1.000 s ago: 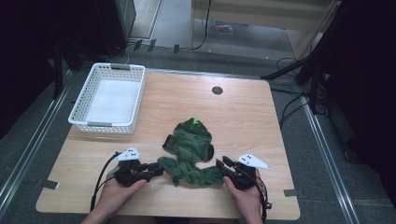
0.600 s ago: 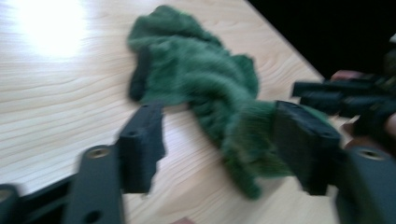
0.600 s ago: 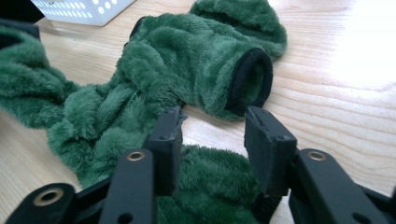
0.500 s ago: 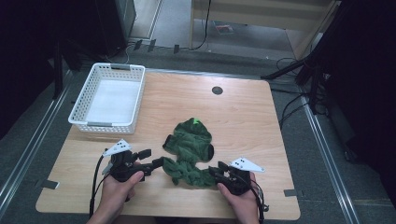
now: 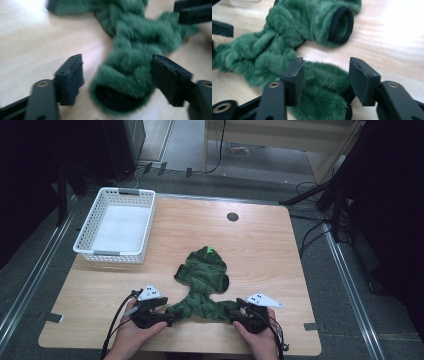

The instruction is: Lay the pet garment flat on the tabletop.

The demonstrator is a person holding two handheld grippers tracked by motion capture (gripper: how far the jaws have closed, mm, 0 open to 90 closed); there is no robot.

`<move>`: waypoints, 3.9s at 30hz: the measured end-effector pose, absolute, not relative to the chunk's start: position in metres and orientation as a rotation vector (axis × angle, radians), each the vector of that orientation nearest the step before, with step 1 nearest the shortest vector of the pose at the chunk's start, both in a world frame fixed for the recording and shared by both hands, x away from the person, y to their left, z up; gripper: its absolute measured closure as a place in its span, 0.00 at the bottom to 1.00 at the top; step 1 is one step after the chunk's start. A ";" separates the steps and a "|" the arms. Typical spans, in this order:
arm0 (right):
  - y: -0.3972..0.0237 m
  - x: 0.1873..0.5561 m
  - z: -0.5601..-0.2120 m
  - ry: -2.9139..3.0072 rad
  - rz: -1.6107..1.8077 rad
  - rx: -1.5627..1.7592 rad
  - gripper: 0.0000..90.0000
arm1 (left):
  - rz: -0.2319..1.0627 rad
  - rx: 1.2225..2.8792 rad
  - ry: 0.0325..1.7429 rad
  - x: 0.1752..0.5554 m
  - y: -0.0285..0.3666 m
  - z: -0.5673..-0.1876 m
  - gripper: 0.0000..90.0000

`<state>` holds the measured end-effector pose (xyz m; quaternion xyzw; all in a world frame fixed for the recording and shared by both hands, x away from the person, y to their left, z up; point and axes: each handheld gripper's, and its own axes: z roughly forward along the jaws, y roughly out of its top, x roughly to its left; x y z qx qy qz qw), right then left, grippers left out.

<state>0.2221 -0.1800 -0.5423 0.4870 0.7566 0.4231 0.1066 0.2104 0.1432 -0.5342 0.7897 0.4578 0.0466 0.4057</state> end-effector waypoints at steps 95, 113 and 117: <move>-0.174 0.343 -0.521 2.192 1.353 1.395 0.76 | 0.232 1.757 1.327 0.356 0.131 -0.532 0.56; -0.165 0.335 -0.539 2.262 1.331 1.379 0.96 | 0.067 1.823 1.268 0.339 0.137 -0.543 0.97; -0.175 0.333 -0.528 2.215 1.336 1.378 0.97 | 0.061 1.856 1.280 0.340 0.143 -0.544 0.98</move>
